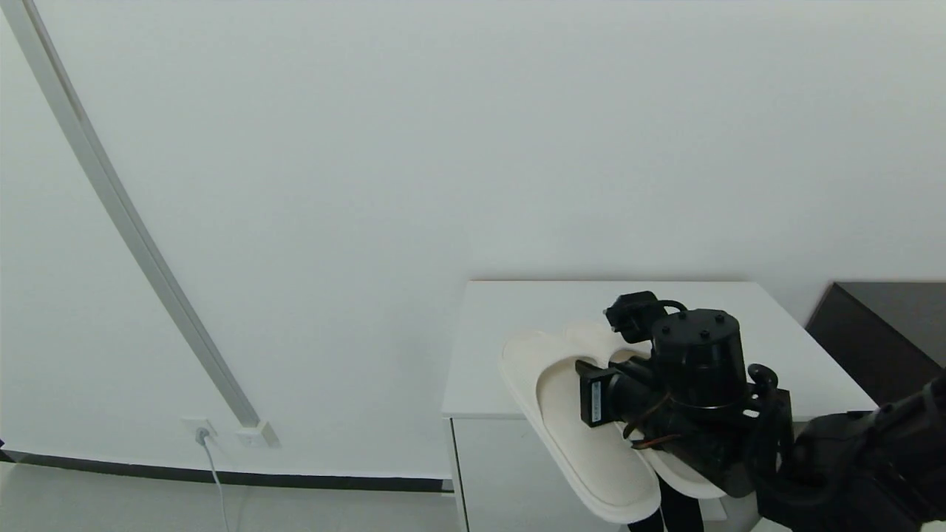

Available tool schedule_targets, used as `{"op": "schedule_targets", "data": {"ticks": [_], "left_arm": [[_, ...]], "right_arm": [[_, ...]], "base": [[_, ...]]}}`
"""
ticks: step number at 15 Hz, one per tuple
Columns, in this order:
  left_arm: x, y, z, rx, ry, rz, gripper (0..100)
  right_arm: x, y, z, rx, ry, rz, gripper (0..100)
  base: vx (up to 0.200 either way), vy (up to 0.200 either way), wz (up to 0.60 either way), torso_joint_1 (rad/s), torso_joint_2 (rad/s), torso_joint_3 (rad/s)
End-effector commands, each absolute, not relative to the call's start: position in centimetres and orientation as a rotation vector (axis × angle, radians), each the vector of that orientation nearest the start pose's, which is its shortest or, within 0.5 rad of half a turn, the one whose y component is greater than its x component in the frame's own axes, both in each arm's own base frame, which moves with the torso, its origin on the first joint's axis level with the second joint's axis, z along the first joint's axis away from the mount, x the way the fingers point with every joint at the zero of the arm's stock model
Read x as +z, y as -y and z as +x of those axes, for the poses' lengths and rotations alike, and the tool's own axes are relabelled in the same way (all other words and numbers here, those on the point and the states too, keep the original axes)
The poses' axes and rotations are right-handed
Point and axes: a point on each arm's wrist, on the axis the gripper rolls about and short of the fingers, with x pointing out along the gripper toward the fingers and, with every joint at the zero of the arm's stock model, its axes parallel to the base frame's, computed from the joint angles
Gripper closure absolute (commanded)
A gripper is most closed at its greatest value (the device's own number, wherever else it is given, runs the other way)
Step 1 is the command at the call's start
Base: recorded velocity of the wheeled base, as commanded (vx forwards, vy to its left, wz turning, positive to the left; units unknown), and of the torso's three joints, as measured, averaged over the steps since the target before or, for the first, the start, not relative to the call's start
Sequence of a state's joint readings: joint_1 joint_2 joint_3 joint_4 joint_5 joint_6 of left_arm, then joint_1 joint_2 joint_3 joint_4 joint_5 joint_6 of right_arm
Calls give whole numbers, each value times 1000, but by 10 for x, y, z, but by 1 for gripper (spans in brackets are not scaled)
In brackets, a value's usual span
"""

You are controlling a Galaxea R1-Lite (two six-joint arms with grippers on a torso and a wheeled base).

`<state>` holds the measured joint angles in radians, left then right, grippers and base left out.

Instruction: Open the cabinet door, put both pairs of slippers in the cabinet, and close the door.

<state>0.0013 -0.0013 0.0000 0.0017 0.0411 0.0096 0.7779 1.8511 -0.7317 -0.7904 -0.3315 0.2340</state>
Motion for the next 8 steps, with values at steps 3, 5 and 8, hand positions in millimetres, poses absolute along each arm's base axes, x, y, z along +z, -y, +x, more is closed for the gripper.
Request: {"op": "schedule_targets", "data": {"ticks": [3,5,8], "left_arm": [[75,-1,-23,44,-2,11,100],[75,-1,-23,51,-2,11,100],[75,-1,-23,49,-2,9,100]], "right_arm": [[139,-218,225,425,-316,61,100],[137,-216,222,426,-321,59,100],[135,-215,221,420,-328,53,100]], "base": [[0,0,0,0,0,0],[0,0,0,0,0,0],[0,0,0,0,0,0]]}}
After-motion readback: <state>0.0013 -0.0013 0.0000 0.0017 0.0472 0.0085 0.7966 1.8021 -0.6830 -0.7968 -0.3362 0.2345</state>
